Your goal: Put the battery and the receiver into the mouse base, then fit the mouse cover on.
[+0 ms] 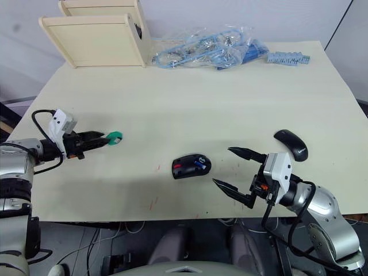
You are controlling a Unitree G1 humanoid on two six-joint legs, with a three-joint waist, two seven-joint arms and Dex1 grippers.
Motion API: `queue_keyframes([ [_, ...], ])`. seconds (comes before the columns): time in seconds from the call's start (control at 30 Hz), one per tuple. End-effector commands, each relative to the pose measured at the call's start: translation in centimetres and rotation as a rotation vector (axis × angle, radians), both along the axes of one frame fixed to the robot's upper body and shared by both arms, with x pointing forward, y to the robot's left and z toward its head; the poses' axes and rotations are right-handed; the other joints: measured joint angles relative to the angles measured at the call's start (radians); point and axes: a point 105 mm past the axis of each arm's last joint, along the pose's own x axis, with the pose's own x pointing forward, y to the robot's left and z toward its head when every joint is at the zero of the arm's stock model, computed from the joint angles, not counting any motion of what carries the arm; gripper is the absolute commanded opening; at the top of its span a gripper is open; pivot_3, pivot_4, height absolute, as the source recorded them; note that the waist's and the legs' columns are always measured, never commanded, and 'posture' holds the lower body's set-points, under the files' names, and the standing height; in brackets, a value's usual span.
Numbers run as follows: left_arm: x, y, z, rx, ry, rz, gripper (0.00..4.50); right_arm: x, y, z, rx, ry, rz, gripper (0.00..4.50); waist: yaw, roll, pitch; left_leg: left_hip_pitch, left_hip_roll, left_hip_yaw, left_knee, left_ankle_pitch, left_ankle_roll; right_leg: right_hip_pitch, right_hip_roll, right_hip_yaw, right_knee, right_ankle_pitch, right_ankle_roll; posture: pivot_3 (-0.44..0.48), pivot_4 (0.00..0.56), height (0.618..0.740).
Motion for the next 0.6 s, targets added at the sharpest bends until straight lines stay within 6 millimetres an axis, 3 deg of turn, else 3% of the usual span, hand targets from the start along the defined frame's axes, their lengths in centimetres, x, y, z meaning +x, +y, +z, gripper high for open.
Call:
queue_keyframes([
  [0.03, -0.1, -0.3, 1.9, -0.015, -0.052, -0.002, 1.96, -0.6, 0.3, 1.1, 0.016, -0.047, 0.022, 4.5, 0.0, 0.0, 0.0, 0.0, 0.0, 0.0, 0.0, 0.0, 0.0, 0.0, 0.0, 0.0, 0.0, 0.0, 0.0, 0.0, 0.15, 0.74],
  [0.6, -0.1, -1.9, 0.9, -0.02, -0.023, 0.035, 1.96, -0.5, 0.4, 1.0, 0.024, -0.04, 0.019, 4.5, 0.0, 0.0, 0.0, 0.0, 0.0, 0.0, 0.0, 0.0, 0.0, 0.0, 0.0, 0.0, 0.0, 0.0, 0.0, 0.0, 0.15, 0.74],
])
